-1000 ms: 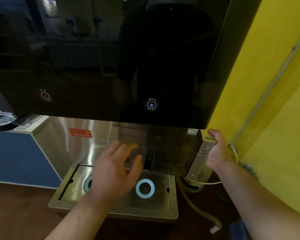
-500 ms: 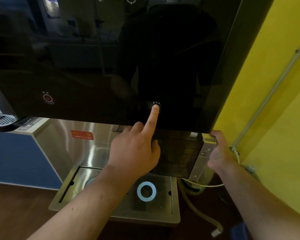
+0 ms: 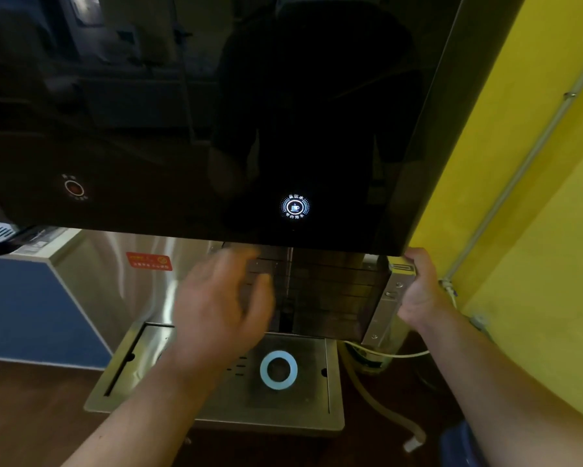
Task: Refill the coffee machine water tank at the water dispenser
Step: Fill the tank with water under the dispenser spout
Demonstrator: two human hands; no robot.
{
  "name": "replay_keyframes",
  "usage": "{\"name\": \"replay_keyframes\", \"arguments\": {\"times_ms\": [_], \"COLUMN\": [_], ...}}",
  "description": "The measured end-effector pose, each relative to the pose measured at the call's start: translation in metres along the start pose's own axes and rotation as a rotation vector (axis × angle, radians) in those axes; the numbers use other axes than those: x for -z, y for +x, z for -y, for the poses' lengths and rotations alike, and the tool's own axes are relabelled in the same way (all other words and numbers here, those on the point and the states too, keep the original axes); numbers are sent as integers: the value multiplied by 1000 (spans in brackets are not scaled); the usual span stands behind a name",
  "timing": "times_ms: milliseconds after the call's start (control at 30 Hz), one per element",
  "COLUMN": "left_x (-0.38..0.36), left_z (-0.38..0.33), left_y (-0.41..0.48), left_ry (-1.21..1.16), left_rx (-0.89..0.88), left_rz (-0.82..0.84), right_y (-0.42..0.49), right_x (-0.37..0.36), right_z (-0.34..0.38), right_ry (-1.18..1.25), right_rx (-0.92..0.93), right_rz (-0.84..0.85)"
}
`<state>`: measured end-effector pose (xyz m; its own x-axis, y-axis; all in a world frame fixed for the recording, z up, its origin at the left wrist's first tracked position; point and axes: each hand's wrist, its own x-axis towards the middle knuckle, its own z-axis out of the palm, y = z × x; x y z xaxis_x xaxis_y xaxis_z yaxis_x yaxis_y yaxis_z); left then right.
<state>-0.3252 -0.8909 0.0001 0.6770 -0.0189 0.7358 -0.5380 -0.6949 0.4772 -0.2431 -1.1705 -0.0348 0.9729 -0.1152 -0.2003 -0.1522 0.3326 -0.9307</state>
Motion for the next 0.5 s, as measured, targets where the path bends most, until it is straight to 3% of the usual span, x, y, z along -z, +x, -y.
{"name": "replay_keyframes", "arguments": {"times_ms": [100,267,367,500], "left_x": [2,-13,-26,-36], "left_z": [26,55,70,67], "left_y": [-27,-25,-15,-2], "left_ry": [-275,-594,-705,-794], "left_rx": [431,932,1011,1019], "left_rz": [-135,-30,61,64], "right_y": [0,-1,-4,-9], "right_x": [1,0,-2,-4], "right_z": [-2,-6,-8,-10], "right_ry": [4,10,12,20], "right_rx": [12,1,4,48], "right_rz": [-12,-68,-70,-35]}}
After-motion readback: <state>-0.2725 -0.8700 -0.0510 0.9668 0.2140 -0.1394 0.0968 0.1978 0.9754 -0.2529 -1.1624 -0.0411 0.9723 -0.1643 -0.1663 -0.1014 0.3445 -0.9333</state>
